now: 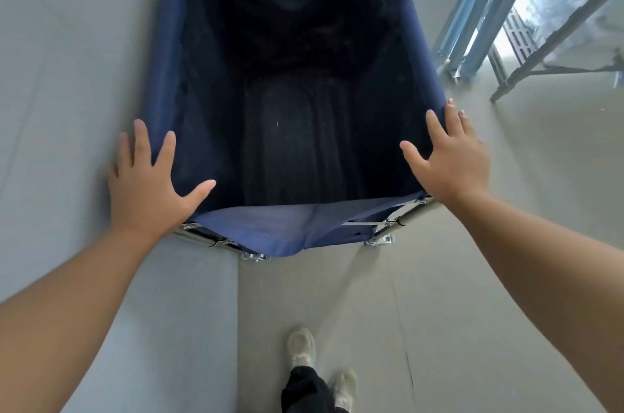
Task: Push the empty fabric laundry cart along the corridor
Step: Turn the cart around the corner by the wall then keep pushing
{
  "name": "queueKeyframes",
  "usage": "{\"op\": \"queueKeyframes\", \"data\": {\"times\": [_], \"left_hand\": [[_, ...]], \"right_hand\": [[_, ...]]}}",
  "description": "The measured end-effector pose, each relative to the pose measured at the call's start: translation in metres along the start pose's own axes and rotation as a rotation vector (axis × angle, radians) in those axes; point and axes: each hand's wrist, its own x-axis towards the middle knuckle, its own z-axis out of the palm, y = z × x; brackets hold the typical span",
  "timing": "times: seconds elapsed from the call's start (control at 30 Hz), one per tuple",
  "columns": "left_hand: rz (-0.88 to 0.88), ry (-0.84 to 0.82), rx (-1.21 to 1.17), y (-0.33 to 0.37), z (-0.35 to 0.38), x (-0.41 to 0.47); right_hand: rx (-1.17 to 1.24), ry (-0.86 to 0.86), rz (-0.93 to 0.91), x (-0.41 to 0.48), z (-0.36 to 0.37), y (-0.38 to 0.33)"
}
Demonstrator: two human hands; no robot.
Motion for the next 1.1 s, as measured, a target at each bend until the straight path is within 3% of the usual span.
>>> {"op": "queueKeyframes", "data": {"times": [1.1], "left_hand": [[0.016,-0.054,0.051,0.000,-0.001,0.008]], "right_hand": [[-0.032,-0.042,0.032,-0.002,-0.008,-0.010]]}}
